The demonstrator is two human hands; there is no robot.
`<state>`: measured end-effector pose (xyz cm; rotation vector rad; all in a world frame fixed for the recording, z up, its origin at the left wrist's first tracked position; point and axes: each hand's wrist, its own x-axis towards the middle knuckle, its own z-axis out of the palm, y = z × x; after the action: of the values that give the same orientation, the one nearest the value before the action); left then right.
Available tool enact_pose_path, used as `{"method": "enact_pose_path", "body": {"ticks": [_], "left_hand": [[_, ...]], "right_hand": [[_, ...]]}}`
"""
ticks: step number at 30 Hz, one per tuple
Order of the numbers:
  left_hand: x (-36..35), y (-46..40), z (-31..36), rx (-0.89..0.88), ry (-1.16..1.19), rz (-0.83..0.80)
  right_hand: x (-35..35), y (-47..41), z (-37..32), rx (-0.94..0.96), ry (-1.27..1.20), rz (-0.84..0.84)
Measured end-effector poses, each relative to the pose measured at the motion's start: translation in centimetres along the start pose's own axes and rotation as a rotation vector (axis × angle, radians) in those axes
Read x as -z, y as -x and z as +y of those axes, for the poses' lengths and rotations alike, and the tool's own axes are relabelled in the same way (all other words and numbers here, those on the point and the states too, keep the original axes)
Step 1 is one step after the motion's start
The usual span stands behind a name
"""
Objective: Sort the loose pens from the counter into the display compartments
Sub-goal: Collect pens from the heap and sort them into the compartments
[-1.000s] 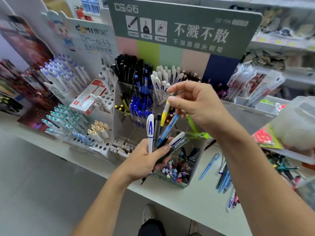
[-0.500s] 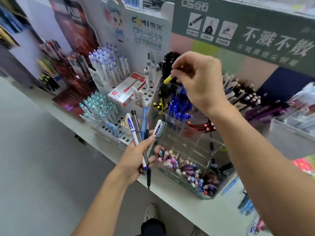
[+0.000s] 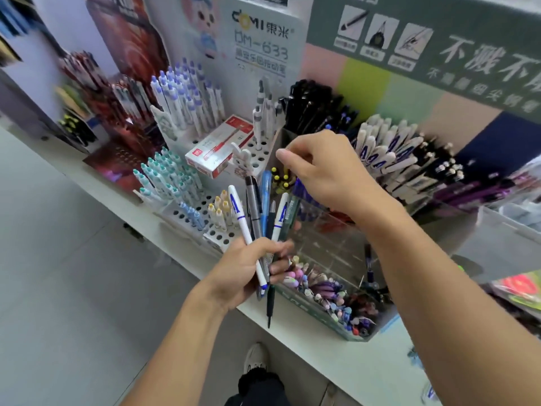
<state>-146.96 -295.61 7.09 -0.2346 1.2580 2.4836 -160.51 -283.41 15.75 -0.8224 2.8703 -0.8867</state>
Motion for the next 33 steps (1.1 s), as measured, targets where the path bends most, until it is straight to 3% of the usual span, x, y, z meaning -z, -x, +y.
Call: {"method": "enact_pose_path", "body": {"ticks": [2,4,7,10,15,18,26,30,33], "left_hand": [[-0.8,-0.2,0.0,0.060,-0.014,-0.062],[-2.2,-0.6,-0.2,0.092,-0.066,-0.136],[-4.4,-1.4,-0.7,0.133,-0.095,-0.191],[-6.1,-2.0,-1.3,0.144,-0.125,-0.190],[-7.8,-2.7,-2.1,0.058,-0.175,-0.093],[-8.5,-3.1,-2.5,0.009,-0.160,-0.053],[-9.0,-3.5,-3.4,-0.119,-0.155,0.167],[-8.9,-3.2,-3.9,-0.106,-0.218,0.171],[-8.9,-3.2,-4.1,-0.125,-0.181,0.172]], "right_hand": [[1.7,2.8,0.4,-0.068,-0.289,-0.166],[2.6,4.8,1.7,-0.147,-0.476,-0.214],[4.0,6.7,3.2,-0.224,-0.681,-0.140],[6.1,8.6,4.0,-0.204,-0.830,0.075],[11.1,13.7,6.6,-0.060,-0.724,0.619],[13.3,16.6,8.8,-0.066,-0.651,0.820],[8.6,20.1,10.7,-0.145,-0.421,0.709],[6.9,20.6,11.7,-0.224,-0.329,0.695],[7.2,20.3,10.4,-0.173,-0.400,0.746]]}}
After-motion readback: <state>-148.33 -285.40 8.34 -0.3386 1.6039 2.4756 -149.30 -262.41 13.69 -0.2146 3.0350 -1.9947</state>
